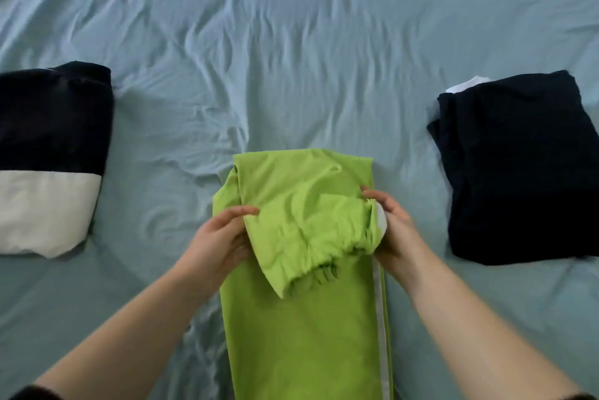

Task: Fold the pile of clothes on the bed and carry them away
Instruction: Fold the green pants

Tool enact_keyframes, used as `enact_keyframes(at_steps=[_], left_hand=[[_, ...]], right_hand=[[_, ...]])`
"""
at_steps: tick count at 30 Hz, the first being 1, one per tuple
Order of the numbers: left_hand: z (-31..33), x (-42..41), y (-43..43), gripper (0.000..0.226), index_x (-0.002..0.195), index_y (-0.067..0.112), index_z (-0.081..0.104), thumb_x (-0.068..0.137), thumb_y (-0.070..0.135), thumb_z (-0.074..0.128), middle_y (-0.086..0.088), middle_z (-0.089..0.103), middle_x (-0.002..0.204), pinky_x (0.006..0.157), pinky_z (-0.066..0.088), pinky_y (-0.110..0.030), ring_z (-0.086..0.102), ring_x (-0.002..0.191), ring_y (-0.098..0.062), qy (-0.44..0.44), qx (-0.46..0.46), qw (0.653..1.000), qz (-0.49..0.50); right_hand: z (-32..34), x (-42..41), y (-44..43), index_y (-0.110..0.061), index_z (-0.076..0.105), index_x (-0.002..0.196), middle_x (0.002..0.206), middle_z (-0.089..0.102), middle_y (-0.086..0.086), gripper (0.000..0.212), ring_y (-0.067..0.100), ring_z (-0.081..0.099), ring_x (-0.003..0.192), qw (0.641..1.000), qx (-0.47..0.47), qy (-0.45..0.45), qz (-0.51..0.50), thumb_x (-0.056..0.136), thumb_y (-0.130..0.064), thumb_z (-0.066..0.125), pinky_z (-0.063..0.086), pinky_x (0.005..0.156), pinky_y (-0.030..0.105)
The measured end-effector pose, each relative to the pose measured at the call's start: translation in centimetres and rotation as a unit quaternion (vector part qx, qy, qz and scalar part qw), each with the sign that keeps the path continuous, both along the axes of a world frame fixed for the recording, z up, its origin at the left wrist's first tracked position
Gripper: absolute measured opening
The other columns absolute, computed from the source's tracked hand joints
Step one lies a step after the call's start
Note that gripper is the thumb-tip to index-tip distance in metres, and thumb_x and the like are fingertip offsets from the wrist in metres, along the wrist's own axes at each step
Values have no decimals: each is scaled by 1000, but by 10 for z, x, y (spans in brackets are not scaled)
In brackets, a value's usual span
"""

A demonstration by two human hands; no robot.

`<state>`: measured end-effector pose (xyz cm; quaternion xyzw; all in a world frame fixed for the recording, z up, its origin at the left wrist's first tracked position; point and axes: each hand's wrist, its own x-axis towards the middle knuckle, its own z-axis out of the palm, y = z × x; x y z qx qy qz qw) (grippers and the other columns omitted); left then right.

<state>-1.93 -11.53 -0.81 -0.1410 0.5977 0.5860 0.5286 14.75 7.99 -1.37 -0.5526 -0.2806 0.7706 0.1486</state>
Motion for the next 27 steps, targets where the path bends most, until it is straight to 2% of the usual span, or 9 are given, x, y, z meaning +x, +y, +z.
enact_keyframes(at_steps=[3,5,9,12,15,18,20,23,27], left_hand=[[-21,15,-16,23,85,12,63,99,4,46,-14,71,96,69,59,-30,73,85,-20,-33,-49,997,48],[-24,18,-12,11,103,12,56,100,18,48,-16,66,113,79,57,-36,69,99,-26,-36,-59,993,92],[-20,43,5,57,135,19,47,91,54,55,0,61,128,102,47,-42,61,114,-19,63,-94,992,-54],[-15,59,11,31,125,23,54,97,35,54,14,62,114,95,44,-29,57,104,-9,229,-137,959,-99],[-13,67,-3,6,101,33,54,99,29,51,28,55,93,84,38,-24,54,90,-4,291,-151,941,-90],[-14,80,-27,7,95,23,54,99,28,51,18,58,92,74,39,-24,56,94,-15,289,-200,926,-137],[-16,85,-37,13,109,15,52,98,22,52,6,60,108,78,40,-26,55,102,-19,281,-242,916,-155],[-9,89,-35,55,142,20,29,93,21,54,-3,38,144,109,34,-37,37,133,-23,420,-260,855,-160],[-14,96,-10,66,152,36,-13,100,44,28,4,-9,162,119,-7,-35,-13,149,-18,646,-174,638,-381]], right_hand=[[-14,19,-14,-21,71,102,95,75,11,34,26,74,80,993,-60,-2,-105,91,1,47,59,59,37],[-17,23,-24,-19,69,114,106,73,12,29,27,72,91,991,-85,-20,-104,95,-21,47,59,72,41],[-20,29,-50,-27,67,114,113,71,-4,46,15,66,105,986,73,-143,38,83,-60,61,51,95,38],[-15,29,-64,-30,65,109,108,70,-12,27,5,66,98,976,141,-154,67,87,-45,65,52,83,24],[-19,43,-86,-26,65,104,91,69,-22,14,-5,65,87,962,177,-182,104,91,-30,63,48,67,9],[-21,63,-111,-24,62,109,92,65,-19,20,6,64,91,945,174,-226,160,90,-27,65,45,75,20],[-19,73,-117,-21,56,111,100,65,-7,28,16,63,99,927,205,-259,177,87,-24,69,44,79,24],[-10,74,-108,-16,47,129,124,57,2,47,17,53,115,832,443,-296,157,88,-27,67,43,99,33],[-15,46,-94,-29,12,153,161,13,-4,60,13,11,148,599,636,-260,412,100,-40,36,4,119,36]])
